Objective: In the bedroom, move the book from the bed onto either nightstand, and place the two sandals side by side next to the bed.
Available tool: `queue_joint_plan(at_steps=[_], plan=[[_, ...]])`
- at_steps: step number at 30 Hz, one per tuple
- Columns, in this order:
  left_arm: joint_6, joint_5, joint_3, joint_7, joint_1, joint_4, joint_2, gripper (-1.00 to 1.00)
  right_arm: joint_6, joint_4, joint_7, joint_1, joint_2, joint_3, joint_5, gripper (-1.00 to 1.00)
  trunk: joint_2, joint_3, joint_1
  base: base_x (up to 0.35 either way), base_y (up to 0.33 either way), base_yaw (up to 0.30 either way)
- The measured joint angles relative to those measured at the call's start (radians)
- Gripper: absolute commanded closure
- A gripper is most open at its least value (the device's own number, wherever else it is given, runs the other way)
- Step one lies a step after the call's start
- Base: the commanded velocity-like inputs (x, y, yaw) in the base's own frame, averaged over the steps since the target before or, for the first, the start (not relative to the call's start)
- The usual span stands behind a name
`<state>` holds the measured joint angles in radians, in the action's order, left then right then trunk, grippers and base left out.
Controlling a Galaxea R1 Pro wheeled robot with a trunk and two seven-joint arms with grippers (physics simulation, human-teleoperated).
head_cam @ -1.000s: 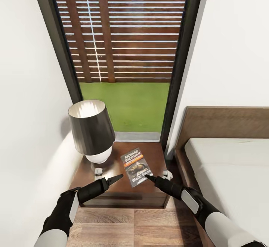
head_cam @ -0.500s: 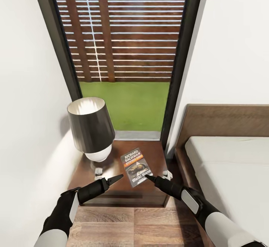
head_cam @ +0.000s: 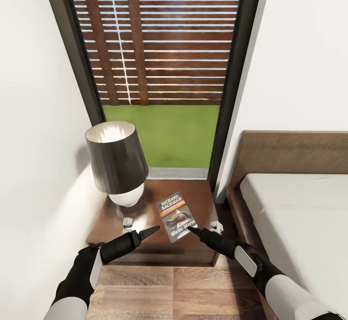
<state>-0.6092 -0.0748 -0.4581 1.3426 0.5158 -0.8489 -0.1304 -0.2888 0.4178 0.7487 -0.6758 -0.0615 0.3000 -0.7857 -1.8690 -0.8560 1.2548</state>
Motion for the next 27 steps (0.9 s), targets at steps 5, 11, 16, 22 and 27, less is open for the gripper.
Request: queue_joint_plan(at_steps=[5, 11, 16, 22, 27], plan=[[0.000, 0.000, -0.001, 0.000, -0.001, 0.000, 0.000, -1.00, 0.000, 0.000, 0.000, 0.000, 0.000, 0.000, -0.001, 1.00, -0.014, -0.006, 0.008, 0.000, 0.000, 0.000], [0.000, 0.001, -0.001, 0.000, -0.001, 0.000, 0.000, -1.00, 0.000, 0.000, 0.000, 0.000, 0.000, 0.000, -0.001, 1.00, -0.014, -0.006, 0.007, 0.092, 0.000, 0.000], [0.000, 0.000, 0.000, 0.000, 0.000, 0.000, 0.000, -1.00, 0.000, 0.000, 0.000, 0.000, 0.000, 0.000, -0.001, 1.00, -0.014, -0.006, 0.007, 0.208, 0.000, 0.000], [0.000, 0.000, 0.000, 0.000, 0.000, 0.000, 0.000, -1.00, 0.000, 0.000, 0.000, 0.000, 0.000, 0.000, 0.000, 1.00, -0.014, -0.006, 0.007, 0.096, 0.000, 0.000], [0.000, 0.000, 0.000, 0.000, 0.000, 0.000, 0.000, -1.00, 0.000, 0.000, 0.000, 0.000, 0.001, 0.000, -0.001, 1.00, -0.014, -0.006, 0.007, 0.302, 0.000, 0.000]])
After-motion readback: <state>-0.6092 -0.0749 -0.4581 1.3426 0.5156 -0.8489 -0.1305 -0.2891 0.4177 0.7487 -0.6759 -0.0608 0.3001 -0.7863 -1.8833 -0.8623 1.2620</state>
